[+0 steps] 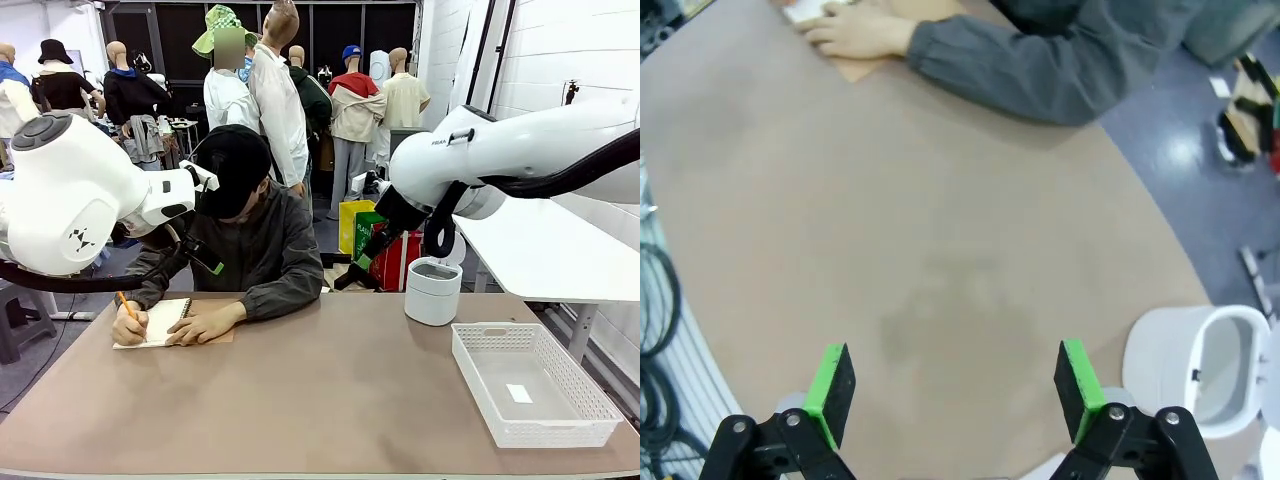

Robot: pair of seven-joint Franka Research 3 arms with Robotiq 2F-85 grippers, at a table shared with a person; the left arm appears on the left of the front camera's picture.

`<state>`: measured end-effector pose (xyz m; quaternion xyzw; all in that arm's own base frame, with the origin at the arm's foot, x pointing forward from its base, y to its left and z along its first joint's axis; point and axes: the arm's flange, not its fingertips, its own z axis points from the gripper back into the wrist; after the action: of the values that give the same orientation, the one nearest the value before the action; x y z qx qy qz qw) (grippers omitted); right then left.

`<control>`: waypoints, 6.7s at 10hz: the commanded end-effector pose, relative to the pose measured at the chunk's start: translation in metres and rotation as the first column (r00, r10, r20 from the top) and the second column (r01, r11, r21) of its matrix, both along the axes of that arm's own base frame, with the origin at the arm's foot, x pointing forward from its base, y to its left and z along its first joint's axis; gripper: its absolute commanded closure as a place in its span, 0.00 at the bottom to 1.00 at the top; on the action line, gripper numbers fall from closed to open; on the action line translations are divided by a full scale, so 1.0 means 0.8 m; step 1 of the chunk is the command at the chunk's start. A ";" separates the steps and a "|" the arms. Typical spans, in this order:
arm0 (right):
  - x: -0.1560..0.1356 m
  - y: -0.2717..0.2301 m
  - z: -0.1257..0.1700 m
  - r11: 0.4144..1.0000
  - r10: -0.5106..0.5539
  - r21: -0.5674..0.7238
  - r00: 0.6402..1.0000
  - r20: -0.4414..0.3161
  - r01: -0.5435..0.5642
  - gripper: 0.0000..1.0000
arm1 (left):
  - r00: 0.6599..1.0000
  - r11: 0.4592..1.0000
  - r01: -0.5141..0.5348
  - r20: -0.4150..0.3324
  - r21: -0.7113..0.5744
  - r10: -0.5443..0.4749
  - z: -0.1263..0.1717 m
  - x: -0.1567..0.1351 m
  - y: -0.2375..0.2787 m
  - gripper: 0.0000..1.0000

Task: Sort the paper based on its condition.
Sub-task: If a person hands you a paper, place it in the Organizing basket , and if it's crumpled, put it in the Trash can.

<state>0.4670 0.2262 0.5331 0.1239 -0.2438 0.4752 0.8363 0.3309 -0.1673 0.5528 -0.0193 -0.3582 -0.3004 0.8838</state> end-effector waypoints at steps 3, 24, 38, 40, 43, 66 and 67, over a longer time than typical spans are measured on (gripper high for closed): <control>-0.024 -0.019 -0.003 0.994 0.108 0.029 0.994 0.008 -0.108 0.00 | 1.000 1.000 -0.004 0.001 0.001 0.004 -0.001 0.000 0.001 0.00; -0.026 -0.014 0.026 0.977 0.158 0.124 0.981 0.116 -0.172 0.00 | 1.000 1.000 -0.004 0.001 0.001 0.004 -0.001 0.000 0.001 0.00; -0.026 -0.014 0.026 0.977 0.158 0.124 0.981 0.116 -0.172 0.00 | 1.000 1.000 -0.004 0.001 0.001 0.004 -0.001 0.000 0.001 0.00; -0.026 -0.014 0.026 0.977 0.158 0.124 0.981 0.116 -0.172 0.00 | 1.000 1.000 -0.004 0.001 0.001 0.004 -0.001 0.000 0.001 0.00; -0.026 -0.014 0.026 0.977 0.158 0.124 0.981 0.116 -0.172 0.00 | 1.000 1.000 -0.004 0.001 0.001 0.004 -0.001 0.000 0.001 0.00; -0.026 -0.014 0.026 0.977 0.158 0.124 0.981 0.116 -0.172 0.00 | 1.000 1.000 -0.004 0.001 0.001 0.004 -0.001 0.000 0.001 0.00; -0.026 -0.014 0.026 0.977 0.158 0.124 0.981 0.116 -0.172 0.00 | 1.000 1.000 -0.004 0.001 0.001 0.004 -0.001 0.000 0.001 0.00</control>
<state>0.4460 0.2153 0.5541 0.1765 -0.3105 0.5331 0.7669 0.3309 -0.1673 0.5528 -0.0193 -0.3582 -0.3004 0.8838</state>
